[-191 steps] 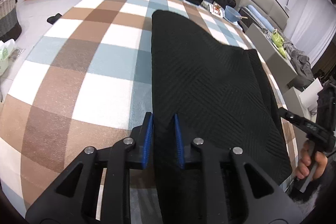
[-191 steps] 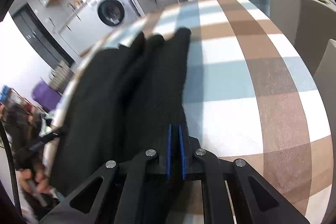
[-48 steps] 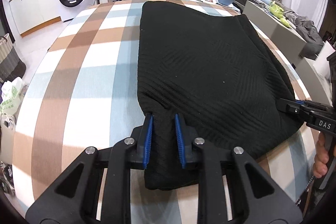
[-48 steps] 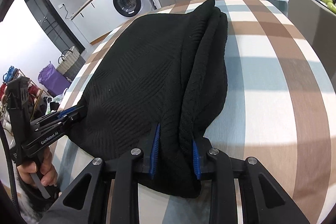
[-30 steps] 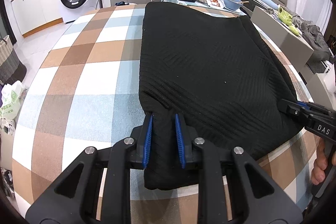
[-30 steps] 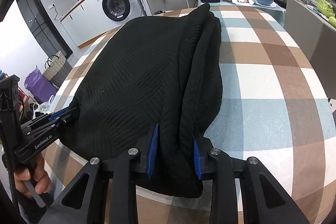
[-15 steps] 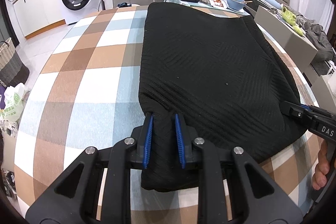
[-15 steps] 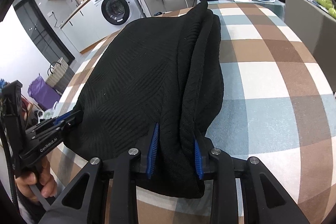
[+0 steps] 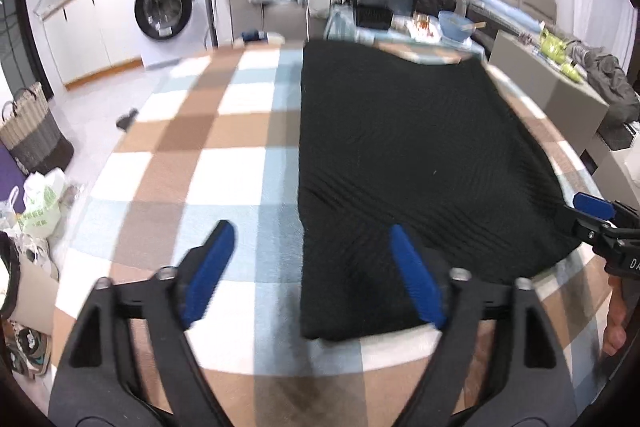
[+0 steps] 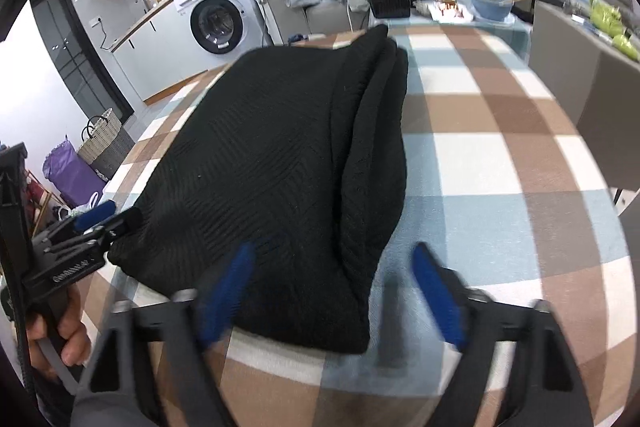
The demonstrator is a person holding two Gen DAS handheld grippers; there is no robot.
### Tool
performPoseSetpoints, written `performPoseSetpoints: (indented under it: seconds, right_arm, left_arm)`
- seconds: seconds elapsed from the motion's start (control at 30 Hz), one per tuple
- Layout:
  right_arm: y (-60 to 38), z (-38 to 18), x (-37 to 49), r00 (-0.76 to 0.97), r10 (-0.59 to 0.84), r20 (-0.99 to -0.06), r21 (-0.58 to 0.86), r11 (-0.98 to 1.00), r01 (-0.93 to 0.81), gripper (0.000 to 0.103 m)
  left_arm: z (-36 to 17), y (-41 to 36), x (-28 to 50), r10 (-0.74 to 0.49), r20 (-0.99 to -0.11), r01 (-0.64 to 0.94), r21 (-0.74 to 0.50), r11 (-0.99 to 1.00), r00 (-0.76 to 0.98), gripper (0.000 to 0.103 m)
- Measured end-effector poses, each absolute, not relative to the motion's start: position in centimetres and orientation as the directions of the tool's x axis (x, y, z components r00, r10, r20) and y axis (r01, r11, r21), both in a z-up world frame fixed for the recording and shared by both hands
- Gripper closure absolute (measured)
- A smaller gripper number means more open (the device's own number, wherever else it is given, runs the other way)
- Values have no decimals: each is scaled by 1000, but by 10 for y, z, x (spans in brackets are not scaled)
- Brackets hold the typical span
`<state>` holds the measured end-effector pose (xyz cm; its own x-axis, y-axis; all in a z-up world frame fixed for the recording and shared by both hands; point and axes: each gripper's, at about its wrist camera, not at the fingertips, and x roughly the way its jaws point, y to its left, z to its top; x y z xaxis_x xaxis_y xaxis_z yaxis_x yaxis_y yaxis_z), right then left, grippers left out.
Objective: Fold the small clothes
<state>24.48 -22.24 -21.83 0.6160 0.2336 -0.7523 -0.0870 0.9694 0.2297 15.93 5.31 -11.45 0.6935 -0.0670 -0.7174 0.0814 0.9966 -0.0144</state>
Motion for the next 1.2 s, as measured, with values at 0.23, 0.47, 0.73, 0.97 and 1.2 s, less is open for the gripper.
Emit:
performPoseSetpoints:
  seconds: [0.23, 0.47, 0.73, 0.97, 1.2]
  right_arm:
    - [-219, -196, 206, 694, 281, -662, 202, 960, -196, 0]
    - [-218, -185, 178, 787, 288, -546, 169, 958, -232, 0]
    - [-224, -183, 165, 844, 298, -446, 179, 954, -242, 0]
    - [-222, -186, 162, 862, 291, -416, 172, 956, -240, 0]
    - [-217, -187, 157, 874, 284, -393, 140, 959, -248, 0]
  left_arm:
    - [-87, 63, 105, -107, -578, 129, -2, 992, 809, 1]
    - [-84, 64, 80, -137, -519, 139, -35, 990, 844, 1]
    - [-93, 70, 75, -139, -487, 126, -58, 990, 863, 1]
    - [-95, 75, 77, -139, -469, 122, -69, 990, 872, 1]
    - [-97, 79, 77, -157, -462, 132, -88, 987, 873, 1]
